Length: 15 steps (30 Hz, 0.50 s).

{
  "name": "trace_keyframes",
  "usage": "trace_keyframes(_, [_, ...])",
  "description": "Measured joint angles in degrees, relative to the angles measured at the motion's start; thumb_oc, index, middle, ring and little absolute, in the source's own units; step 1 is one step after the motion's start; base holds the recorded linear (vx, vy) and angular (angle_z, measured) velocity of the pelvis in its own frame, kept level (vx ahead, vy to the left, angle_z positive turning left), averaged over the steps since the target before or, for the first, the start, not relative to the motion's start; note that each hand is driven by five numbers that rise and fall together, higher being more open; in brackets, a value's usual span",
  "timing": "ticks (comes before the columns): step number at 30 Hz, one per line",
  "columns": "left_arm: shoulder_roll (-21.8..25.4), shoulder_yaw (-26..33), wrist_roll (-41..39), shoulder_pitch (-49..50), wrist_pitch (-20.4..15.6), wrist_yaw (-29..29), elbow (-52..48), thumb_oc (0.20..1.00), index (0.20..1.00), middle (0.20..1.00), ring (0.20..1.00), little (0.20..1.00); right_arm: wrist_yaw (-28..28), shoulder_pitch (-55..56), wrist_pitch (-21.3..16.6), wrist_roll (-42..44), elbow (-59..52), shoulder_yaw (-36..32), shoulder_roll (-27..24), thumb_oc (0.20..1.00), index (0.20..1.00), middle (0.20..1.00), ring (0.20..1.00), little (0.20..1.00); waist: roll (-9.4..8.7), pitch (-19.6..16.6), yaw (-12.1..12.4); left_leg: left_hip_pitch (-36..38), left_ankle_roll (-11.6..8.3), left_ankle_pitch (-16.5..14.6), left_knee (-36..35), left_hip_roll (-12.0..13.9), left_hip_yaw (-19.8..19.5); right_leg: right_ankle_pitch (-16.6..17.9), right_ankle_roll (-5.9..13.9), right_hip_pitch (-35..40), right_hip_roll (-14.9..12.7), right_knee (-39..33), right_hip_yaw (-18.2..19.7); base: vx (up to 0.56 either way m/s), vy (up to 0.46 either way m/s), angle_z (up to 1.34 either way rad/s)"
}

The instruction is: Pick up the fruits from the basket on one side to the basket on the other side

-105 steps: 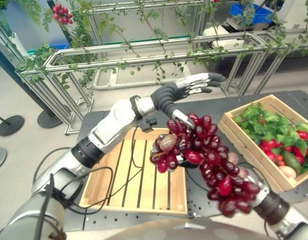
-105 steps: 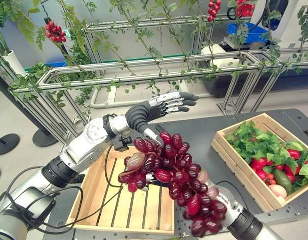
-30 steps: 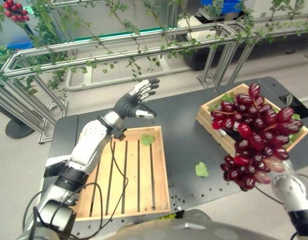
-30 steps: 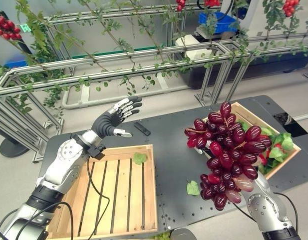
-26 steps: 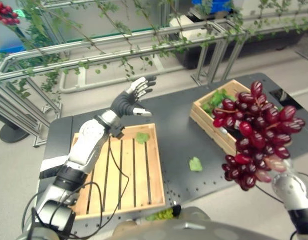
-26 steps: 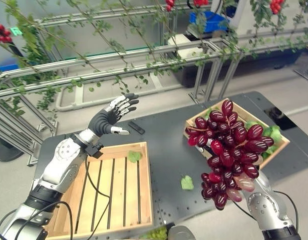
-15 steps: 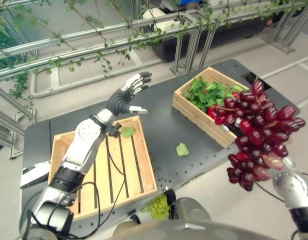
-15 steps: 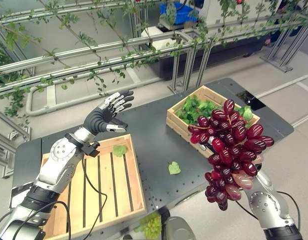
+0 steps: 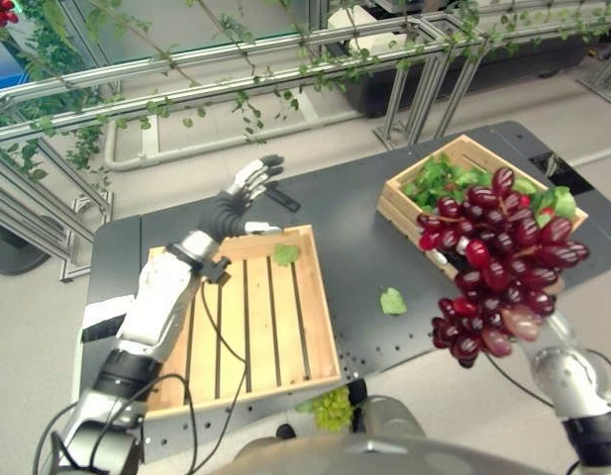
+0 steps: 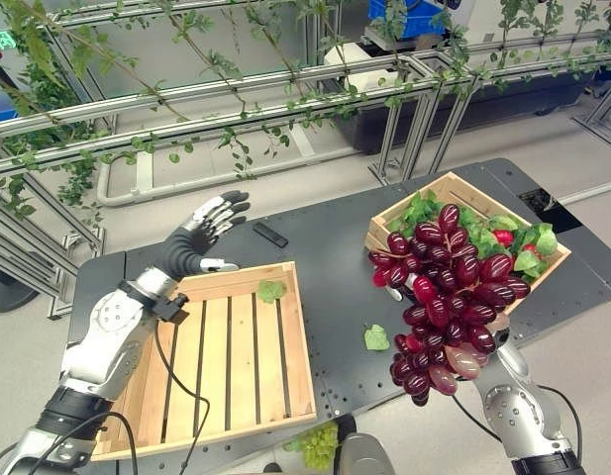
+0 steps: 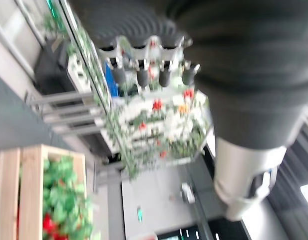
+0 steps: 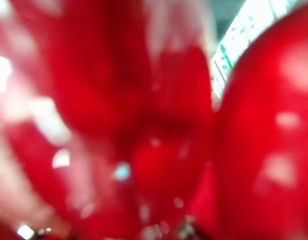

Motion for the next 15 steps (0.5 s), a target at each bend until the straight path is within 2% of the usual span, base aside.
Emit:
trace_keyframes(2, [0.6, 0.1, 0.0, 0.0, 0.0, 0.0, -0.1, 1.0, 1.0, 1.0, 1.0, 1.0, -0.2, -0.6, 0.0, -0.9, 0.4, 0.2, 0.7, 0.2, 0.2, 0.2, 0.2, 0.2, -0.94, 0.3, 0.0, -1.7, 0.79, 0.1, 1.6, -1.0, 0.0, 1.0, 0.8, -0.3, -0.5, -0.3, 1.1, -0.33, 0.052, 0.12])
trace_keyframes(3, [0.4, 0.1, 0.0, -0.1, 0.0, 0.0, -0.2, 1.0, 1.0, 1.0, 1.0, 1.0, -0.3, -0.7, -0.1, -0.9, 0.6, 0.2, 1.5, 0.2, 0.2, 0.2, 0.2, 0.2, -1.11, 0.6, -0.4, -2.9, 1.18, -0.2, 2.6, -0.4, -0.2, 1.8, 2.02, -0.6, -0.2, -0.2, 3.0, -0.16, 0.023, 0.1])
trace_keyframes(4, [0.7, 0.0, 0.1, 0.1, 0.0, -0.1, -0.3, 1.0, 1.0, 1.0, 1.0, 1.0, -0.3, -1.0, 0.0, -0.9, 1.1, 0.7, 2.1, 0.2, 0.2, 0.2, 0.2, 0.2, -1.33, 0.7, 0.2, -3.2, 2.01, 0.2, 2.4, -0.2, 0.2, 2.3, 3.78, -0.9, -0.3, -0.4, 4.3, -0.25, 0.021, 0.13])
trace_keyframes(5, [0.7, 0.3, 0.1, 0.4, 0.1, -0.1, -0.6, 1.0, 1.0, 1.0, 1.0, 1.0, -0.3, -1.3, 0.1, -1.2, 1.5, 1.6, 2.2, 0.2, 0.2, 0.2, 0.2, 0.2, -0.87, 0.9, 0.5, -4.5, 2.53, 0.6, 2.6, 1.2, 0.7, 0.7, 6.02, -1.4, -0.3, 2.0, 3.8, -0.22, -0.001, 0.03])
trace_keyframes(6, [0.6, 0.4, 0.1, 0.8, 0.1, -0.1, -0.9, 1.0, 1.0, 1.0, 1.0, 1.0, -0.3, -1.5, 0.1, -1.4, 2.1, 2.0, 2.2, 0.2, 0.2, 0.2, 0.2, 0.2, -0.46, 0.9, 1.1, -4.2, 2.48, 1.0, 2.7, 2.2, 1.1, -2.2, 5.47, -2.8, 0.1, 8.8, 2.7, -0.25, -0.063, 0.0])
trace_keyframes(7, [0.7, 0.8, 0.1, 1.1, 0.1, 0.0, -1.5, 1.0, 1.0, 1.0, 1.0, 1.0, -0.4, -1.3, 0.1, -1.8, 2.5, 2.1, 2.2, 0.2, 0.2, 0.2, 0.2, 0.2, -0.28, 1.0, 2.1, -4.7, 2.08, 1.6, 3.0, 3.9, 1.1, -6.5, 7.18, -1.9, 0.7, 16.8, 2.6, -0.23, -0.104, -0.03])
trace_keyframes(9, [0.9, 2.7, 0.1, 2.1, 0.2, 0.0, -2.8, 1.0, 1.0, 1.0, 1.0, 1.0, -0.4, -1.3, 0.1, -1.9, 2.3, 2.1, 2.5, 0.2, 0.2, 0.2, 0.2, 0.2, -1.09, 0.6, 4.4, -5.3, 1.46, 2.1, 3.7, 5.0, 1.1, -9.3, 9.13, 2.4, 0.5, 21.1, 3.8, -0.2, -0.131, -0.04])
trace_keyframes(10, [1.4, 2.9, 0.1, 2.3, 0.2, 0.3, -2.9, 1.0, 1.0, 1.0, 1.0, 1.0, -0.4, -1.4, 0.1, -1.9, 2.3, 2.1, 2.6, 0.2, 0.2, 0.2, 0.2, 0.2, -1.37, 0.5, 5.1, -5.5, 1.38, 2.0, 4.2, 4.8, 1.1, -10.3, 9.85, 4.3, 0.3, 20.7, 4.0, -0.23, -0.19, -0.13])
trace_keyframes(11, [2.4, 3.4, 0.0, 2.9, 0.2, 0.3, -2.9, 1.0, 1.0, 1.0, 1.0, 1.0, -0.4, -2.0, 0.1, -1.9, 2.2, 2.2, 2.6, 0.2, 0.2, 0.2, 0.2, 0.2, -2.51, -0.1, 6.5, -6.3, 1.19, 2.0, 5.5, 4.8, 1.2, -11.4, 10.62, 8.0, -0.4, 19.1, 4.8, -0.27, -0.221, -0.09])
trace_keyframes(12, [2.8, 3.5, 0.0, 3.1, 0.2, 0.3, -2.9, 1.0, 1.0, 1.0, 1.0, 1.0, -0.4, -2.5, 0.1, -1.9, 2.2, 2.2, 2.7, 0.2, 0.2, 0.2, 0.2, 0.2, -2.61, -0.2, 7.1, -7.0, 1.2, 2.1, 6.3, 5.1, 1.2, -12.6, 10.52, 9.5, -0.9, 17.4, 5.3, -0.26, -0.225, -0.12])
trace_keyframes(13, [2.9, 3.8, 0.0, 3.5, 0.3, 0.3, -2.8, 1.0, 1.0, 1.0, 1.0, 1.0, -0.4, -2.9, 0.1, -1.9, 2.2, 2.3, 2.7, 0.2, 0.2, 0.2, 0.2, 0.2, -2.92, -0.4, 7.9, -8.0, 1.21, 2.1, 7.6, 5.2, 1.4, -13.7, 10.25, 10.9, -0.6, 13.3, 5.9, -0.32, -0.244, -0.32])
trace_keyframes(14, [2.8, 4.2, 0.0, 4.6, 0.2, 0.3, -2.9, 1.0, 1.0, 1.0, 1.0, 1.0, -0.5, -3.3, 0.1, -1.9, 2.4, 2.4, 2.8, 0.2, 0.2, 0.2, 0.2, 0.2, -3.5, -0.7, 9.7, -9.6, 1.1, 2.0, 9.8, 5.2, 1.0, -14.3, 8.81, 14.0, 0.3, 4.9, 6.0, -0.3, -0.265, -0.45])
trace_keyframes(15, [2.8, 4.6, 0.0, 5.5, 0.2, 0.4, -2.9, 1.0, 1.0, 1.0, 1.0, 1.0, -0.5, -3.7, 0.1, -1.9, 2.5, 2.5, 3.0, 0.2, 0.2, 0.2, 0.2, 0.2, -3.58, -0.8, 10.4, -10.4, 1.24, 2.1, 10.5, 6.2, 0.5, -14.5, 8.39, 15.0, 0.8, 1.8, 5.9, -0.41, -0.361, -0.75])
